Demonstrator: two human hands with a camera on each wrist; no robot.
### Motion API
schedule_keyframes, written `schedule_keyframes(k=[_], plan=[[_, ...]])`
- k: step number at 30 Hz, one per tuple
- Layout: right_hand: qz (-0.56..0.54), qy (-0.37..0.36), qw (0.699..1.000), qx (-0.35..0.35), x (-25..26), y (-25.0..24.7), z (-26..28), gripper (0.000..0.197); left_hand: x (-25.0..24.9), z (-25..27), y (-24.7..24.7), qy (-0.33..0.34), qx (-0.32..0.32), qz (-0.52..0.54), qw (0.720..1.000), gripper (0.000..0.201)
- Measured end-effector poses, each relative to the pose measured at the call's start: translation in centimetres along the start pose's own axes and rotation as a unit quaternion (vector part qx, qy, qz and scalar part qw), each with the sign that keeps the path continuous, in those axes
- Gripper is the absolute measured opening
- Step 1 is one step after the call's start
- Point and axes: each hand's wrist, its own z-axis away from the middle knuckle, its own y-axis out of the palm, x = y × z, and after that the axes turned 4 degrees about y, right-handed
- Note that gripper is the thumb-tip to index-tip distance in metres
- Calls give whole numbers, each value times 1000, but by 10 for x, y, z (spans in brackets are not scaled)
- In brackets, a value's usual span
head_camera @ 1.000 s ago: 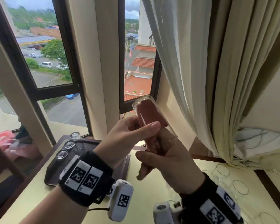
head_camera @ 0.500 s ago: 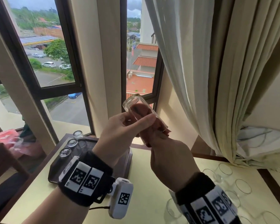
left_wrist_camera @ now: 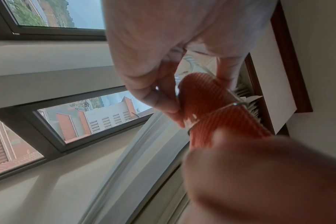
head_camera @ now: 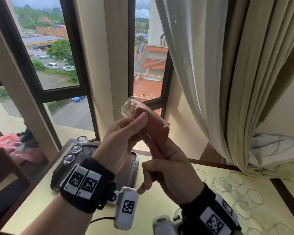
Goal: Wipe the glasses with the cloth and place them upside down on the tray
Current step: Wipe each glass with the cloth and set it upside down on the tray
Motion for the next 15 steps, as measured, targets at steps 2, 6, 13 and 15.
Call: schedule_keyframes(k=[2, 6, 13, 15], plan=[[263, -15, 960, -91, -3, -5, 0, 63, -1, -2, -4, 6, -21, -6, 1000, 30], [667, -150, 710, -168, -13, -16, -3, 55, -4, -3, -7, 8, -31, -84, 996, 43], [343, -17, 936, -82, -1, -12, -12, 51, 9, 7, 2, -7, 18, -65, 998, 34], [118, -22, 992, -32, 3, -7, -8, 31, 11, 6, 0, -36, 18, 3, 999, 53]])
